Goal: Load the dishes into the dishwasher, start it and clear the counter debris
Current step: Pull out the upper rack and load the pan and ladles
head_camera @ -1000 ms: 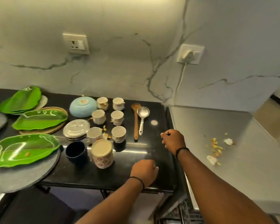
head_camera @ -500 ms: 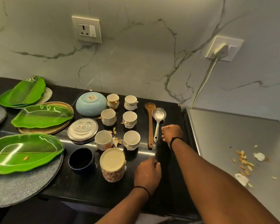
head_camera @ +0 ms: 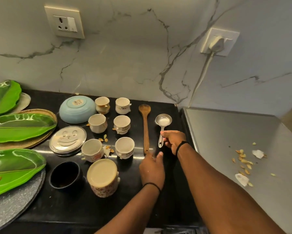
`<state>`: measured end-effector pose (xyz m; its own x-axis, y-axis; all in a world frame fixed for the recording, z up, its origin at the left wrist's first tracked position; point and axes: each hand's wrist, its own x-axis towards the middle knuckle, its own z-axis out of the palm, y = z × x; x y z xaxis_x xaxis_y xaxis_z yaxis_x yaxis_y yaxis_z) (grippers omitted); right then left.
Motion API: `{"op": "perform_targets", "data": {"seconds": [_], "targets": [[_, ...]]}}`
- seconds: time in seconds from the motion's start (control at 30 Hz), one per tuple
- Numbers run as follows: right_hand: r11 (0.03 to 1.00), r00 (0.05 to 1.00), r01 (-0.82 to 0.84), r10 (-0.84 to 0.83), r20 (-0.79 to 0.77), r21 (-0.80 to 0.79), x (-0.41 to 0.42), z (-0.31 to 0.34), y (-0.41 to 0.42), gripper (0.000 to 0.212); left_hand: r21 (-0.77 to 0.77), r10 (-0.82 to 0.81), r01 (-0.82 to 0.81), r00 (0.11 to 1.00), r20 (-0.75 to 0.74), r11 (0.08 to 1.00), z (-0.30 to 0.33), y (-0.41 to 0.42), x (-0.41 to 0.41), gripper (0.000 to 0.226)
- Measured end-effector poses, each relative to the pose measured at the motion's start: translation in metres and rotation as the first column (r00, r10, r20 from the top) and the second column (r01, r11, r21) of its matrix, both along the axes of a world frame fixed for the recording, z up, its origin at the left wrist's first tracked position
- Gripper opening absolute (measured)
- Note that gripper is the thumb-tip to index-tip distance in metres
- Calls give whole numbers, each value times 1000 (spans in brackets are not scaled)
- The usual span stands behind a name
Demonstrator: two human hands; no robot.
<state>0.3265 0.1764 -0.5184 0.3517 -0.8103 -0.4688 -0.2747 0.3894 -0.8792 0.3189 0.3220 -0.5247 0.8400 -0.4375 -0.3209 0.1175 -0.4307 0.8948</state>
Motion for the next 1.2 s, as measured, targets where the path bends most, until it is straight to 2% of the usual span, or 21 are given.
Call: {"op": "perform_targets", "data": {"seconds": [0.07, 0.13, 0.23, 0.37, 0.57, 0.77, 0.83, 0.93, 1.0, 1.1, 1.2], "targets": [[1000, 999, 0, 0, 55, 3, -27, 14, 4, 9, -73, 83, -91, 991, -101, 993, 8, -9, -7, 25], [999, 994, 27, -24, 108, -29, -60, 32, 2, 6, -143, 67, -99, 974, -218, 985, 19, -17, -22, 30], [999, 986, 33, -26, 164, -42, -103, 54, -1, 5, -375, -74, -73, 929, -364, 924, 40, -28, -46, 21], [990, 974, 134, -122, 190, -52, -191, 76, -8, 8, -465, -298, 82, 861, -413, 882, 69, -47, -111, 8], [942, 929, 329, -312, 197, -60, -337, 80, 9, 9, -390, -560, 411, 696, -450, 824, 74, -59, -222, 11], [838, 833, 543, -531, 153, -53, -487, 61, 56, 7, -304, -744, 687, 540, -395, 660, 53, -51, -358, 6], [773, 770, 633, -623, 136, -38, -544, 46, 84, 8, -276, -785, 765, 438, -438, 581, 35, -35, -410, 11], [659, 653, 752, -749, 110, 20, -619, 16, 128, 6, -282, -762, 823, 253, -597, 494, 12, -10, -475, 26], [595, 593, 801, -803, 57, 57, -651, -10, 155, 5, -253, -735, 864, 178, -654, 435, -7, 7, -502, 29], [528, 534, 840, -845, -18, 124, -681, -63, 191, 9, -124, -778, 932, 207, -593, 342, -44, 27, -530, 14], [469, 496, 845, -867, -49, 258, -687, -108, 220, 10, 36, -734, 957, 245, -634, 288, -77, 41, -540, 32]]}}
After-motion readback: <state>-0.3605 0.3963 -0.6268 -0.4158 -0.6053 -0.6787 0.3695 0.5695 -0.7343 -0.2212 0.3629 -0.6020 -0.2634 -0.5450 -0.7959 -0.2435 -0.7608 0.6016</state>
